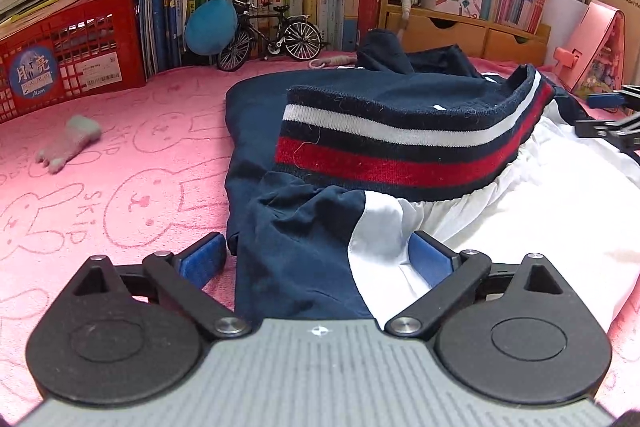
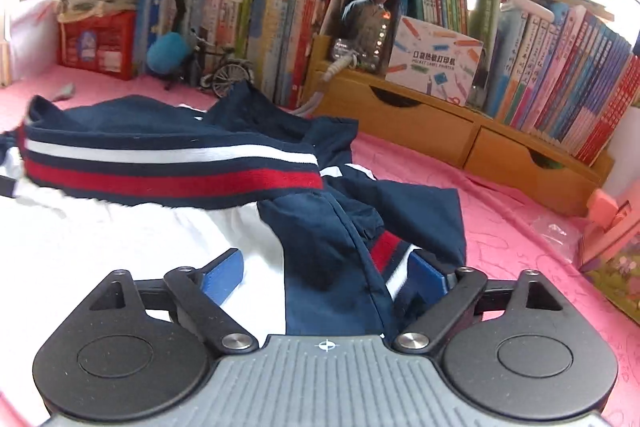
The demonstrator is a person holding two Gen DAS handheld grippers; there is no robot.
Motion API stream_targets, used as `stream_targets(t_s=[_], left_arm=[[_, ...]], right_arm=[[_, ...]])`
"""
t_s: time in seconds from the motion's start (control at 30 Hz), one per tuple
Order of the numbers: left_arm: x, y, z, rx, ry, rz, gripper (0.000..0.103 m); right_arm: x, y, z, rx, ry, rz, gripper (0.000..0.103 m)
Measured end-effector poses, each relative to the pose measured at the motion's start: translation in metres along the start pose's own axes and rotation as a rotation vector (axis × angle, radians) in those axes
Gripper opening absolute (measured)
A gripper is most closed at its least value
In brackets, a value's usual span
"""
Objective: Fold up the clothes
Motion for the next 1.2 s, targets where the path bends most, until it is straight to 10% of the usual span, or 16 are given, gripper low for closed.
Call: stream_targets(t_s=[0.13, 0.37, 0.53, 0.7, 0.87, 1.07, 1.2], left_arm=[[-0.001, 0.0, -0.001, -0.002, 0.013, 0.004, 0.103], [0.0, -0.001, -0.002, 0.021, 0.048, 0.002, 0.103], [0.027, 0.002, -0.029, 0.049, 0.241, -0.076, 0.095], [0.074, -0.005, -0.079, 0.078, 0.304, -0.207, 0.095], [0.071, -0.025, -0.11, 0.031, 0.303, -0.179, 0.096], [0.044, -0.045, -0.087, 0.036, 0.38, -0.067, 0.098], [0.046, -0.048, -0.063, 0.101, 0.39, -0.073, 0.102]], right_arm=[[0.029, -0.025, -0.007, -0.054, 0.036, 0.018, 0.093], [0.058, -0.051, 0.006, -0.051, -0.218, -0.028, 0.099], [0.079, -0.066, 0.019, -0.048, -0.371, -0.07, 0.099], [0.087, -0.042, 0.081, -0.036, -0.126, -0.169, 0.103], [0.068, -0.019, 0.145, -0.055, 0.117, -0.159, 0.103], [0.049, -0.031, 0.167, 0.068, 0.04, -0.062, 0.103], [0.047, -0.053, 0.12, -0.12, 0.152, 0.023, 0.103]])
Point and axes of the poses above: each gripper's, at about its wrist camera, not at the fingertips, and x roughly against the way its jaws point, z to its left, y to its top, the point moved 3 cm from there along -x, roughly the way its jaws point, and after that the axes turned 4 degrees about z, right-handed, at the moved point
